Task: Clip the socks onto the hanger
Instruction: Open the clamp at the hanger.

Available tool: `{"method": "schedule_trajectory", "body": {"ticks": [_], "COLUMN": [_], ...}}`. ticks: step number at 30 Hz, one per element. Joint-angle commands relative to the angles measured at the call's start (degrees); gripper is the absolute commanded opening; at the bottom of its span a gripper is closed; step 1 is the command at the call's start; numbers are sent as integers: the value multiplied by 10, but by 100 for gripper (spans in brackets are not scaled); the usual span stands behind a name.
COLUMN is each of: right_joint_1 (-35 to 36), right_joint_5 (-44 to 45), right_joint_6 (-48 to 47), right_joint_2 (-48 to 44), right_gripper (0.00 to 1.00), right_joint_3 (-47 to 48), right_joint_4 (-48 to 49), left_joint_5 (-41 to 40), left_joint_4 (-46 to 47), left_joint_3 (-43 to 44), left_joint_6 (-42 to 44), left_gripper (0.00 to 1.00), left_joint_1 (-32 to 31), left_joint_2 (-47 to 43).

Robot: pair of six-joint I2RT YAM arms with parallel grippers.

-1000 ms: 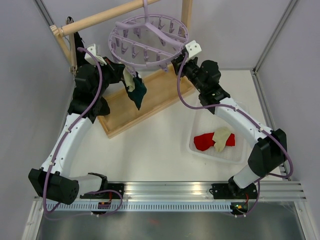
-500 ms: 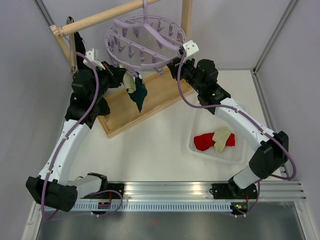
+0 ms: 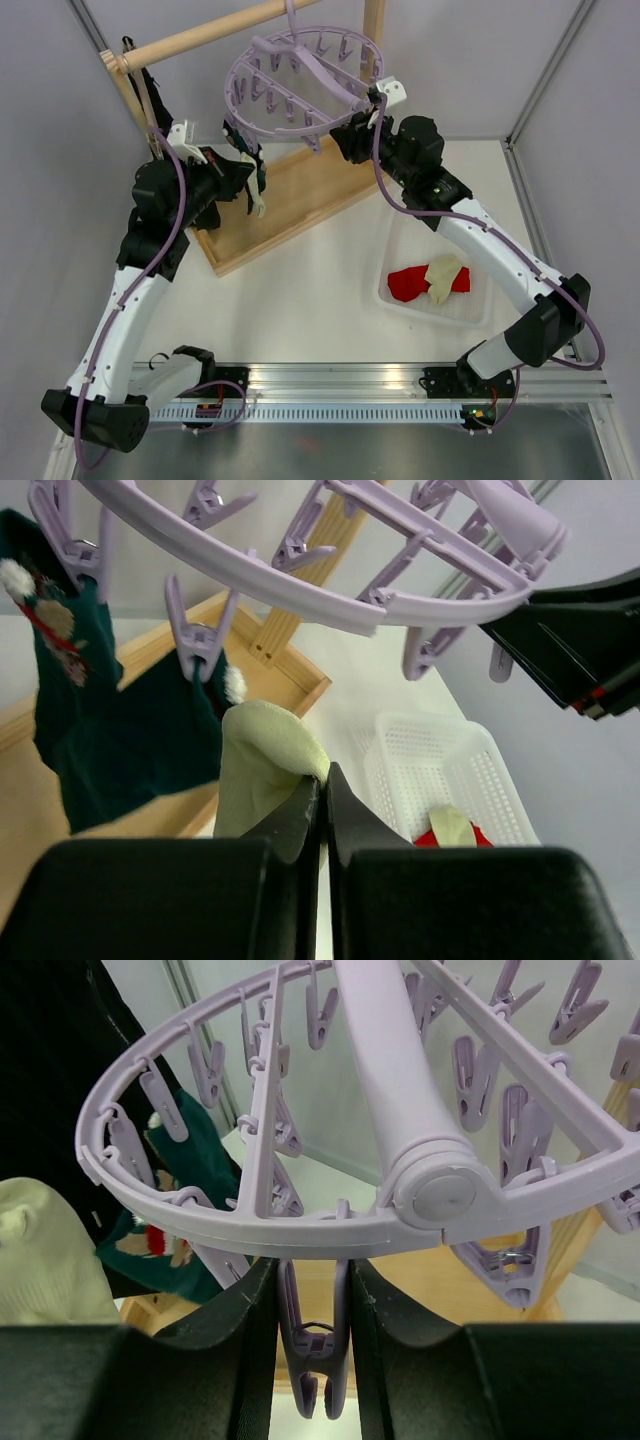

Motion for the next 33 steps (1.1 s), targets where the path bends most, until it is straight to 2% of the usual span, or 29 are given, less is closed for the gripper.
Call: {"method": "schedule_trajectory", "body": {"ticks": [1,9,18,23,33], "right_joint_1": [3,3,3,3,5], "right_joint_5": [-14,-37,-45,-38,-37], "right_joint_6": [40,66,79,78,75], "right_joint_2": [-25,-19,14,34,57], "right_gripper": [17,17,21,25,26], "right_joint_3": [21,38,67,85,116], "right_joint_4": [-28,-59,-78,-87,-104], "left_joint_5": [34,134,185,182,108], "left_joint_4": [-32,-40,-8,18,63], "left_joint_3": [0,1,3,29,100], "left_joint_6": [19,13,-5,-9,-17], "left_gripper": [2,2,2,2,2], "left_joint_1": [0,0,-17,-41,-43], "left_joint_2": [-28,-24,13,63,165]}}
